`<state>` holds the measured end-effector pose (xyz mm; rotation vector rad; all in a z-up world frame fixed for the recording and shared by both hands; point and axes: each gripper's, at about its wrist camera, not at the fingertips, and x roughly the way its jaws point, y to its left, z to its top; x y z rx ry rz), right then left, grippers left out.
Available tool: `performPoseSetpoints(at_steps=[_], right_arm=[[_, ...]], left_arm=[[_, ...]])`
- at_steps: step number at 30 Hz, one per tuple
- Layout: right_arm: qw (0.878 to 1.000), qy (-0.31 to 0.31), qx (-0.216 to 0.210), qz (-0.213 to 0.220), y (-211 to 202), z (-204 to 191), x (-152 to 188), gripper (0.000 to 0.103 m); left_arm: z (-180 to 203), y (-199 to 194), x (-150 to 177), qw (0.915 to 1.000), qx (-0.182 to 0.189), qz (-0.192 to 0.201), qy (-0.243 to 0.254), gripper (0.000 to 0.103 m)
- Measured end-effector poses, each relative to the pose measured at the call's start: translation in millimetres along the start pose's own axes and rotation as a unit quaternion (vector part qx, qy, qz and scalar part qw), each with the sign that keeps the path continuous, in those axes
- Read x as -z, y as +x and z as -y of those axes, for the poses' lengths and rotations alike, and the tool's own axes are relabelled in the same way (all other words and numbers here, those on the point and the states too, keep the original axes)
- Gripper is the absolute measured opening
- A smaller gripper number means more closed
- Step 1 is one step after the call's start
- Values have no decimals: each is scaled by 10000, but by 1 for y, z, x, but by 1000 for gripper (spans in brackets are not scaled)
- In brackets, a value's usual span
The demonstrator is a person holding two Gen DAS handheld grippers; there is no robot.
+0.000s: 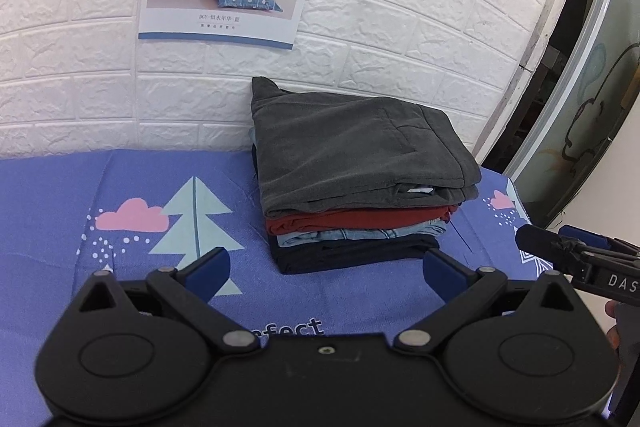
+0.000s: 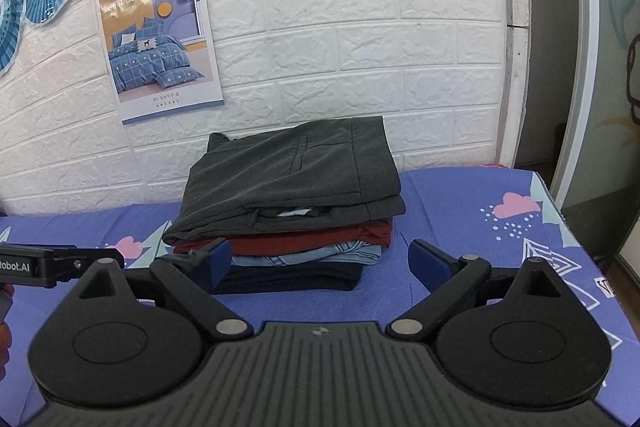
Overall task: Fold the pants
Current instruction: 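Open both tools and withdraw from the stacked trousers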
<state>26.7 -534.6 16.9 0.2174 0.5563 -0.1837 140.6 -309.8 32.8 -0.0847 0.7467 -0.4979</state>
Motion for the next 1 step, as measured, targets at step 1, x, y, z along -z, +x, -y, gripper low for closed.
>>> performPoseSetpoints(at_steps=[1], right_arm=[[10000,8,-11,-7,0,0,0,103]], left_arm=[[0,0,0,10000,-9,-15,-5,83]])
